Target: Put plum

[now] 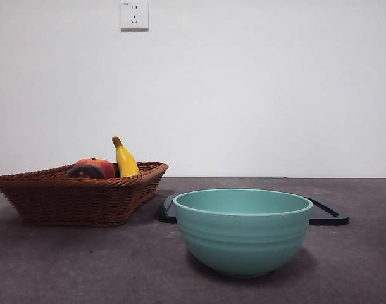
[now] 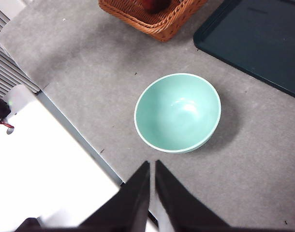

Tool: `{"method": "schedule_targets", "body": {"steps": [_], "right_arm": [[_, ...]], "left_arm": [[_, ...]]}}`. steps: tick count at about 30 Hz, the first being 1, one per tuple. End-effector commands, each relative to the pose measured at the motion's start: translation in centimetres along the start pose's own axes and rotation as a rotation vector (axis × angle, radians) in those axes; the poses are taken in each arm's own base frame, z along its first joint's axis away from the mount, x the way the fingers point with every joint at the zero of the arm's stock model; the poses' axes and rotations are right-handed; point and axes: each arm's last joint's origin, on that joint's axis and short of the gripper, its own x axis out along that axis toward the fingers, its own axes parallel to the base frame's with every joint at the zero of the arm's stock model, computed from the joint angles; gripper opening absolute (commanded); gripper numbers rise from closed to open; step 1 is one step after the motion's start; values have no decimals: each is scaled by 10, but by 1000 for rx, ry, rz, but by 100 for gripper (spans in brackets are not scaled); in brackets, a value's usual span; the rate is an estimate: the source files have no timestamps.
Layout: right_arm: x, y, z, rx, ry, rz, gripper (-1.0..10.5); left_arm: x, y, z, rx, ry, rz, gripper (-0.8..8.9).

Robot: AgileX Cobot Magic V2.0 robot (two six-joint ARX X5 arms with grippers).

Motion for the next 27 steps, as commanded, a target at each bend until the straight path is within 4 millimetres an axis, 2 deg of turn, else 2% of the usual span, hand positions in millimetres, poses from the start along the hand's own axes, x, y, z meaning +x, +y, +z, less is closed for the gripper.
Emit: {"method": "schedule_targets", "body": {"steps": [1, 6, 9, 12, 18, 27], "right_arm": [[-1, 2, 3, 2, -13, 7, 8], [-1, 1, 3, 2, -12, 7, 8], [-1, 1, 3, 2, -12, 7, 8], [-1, 1, 3, 2, -12, 7, 8], [-1, 1, 3, 2, -12, 7, 8], [-1, 1, 3, 2, -12, 7, 8]], "left_arm": [[-12, -4, 10, 129, -126, 63, 7], [-40, -6, 19, 261, -422, 377, 7], [-51, -4, 11, 287, -562, 586, 7], [-54, -1, -5, 283, -642, 744, 7], [-38, 14, -53, 229, -635, 878, 7], [-4, 39, -119, 128, -625, 894, 7]]}}
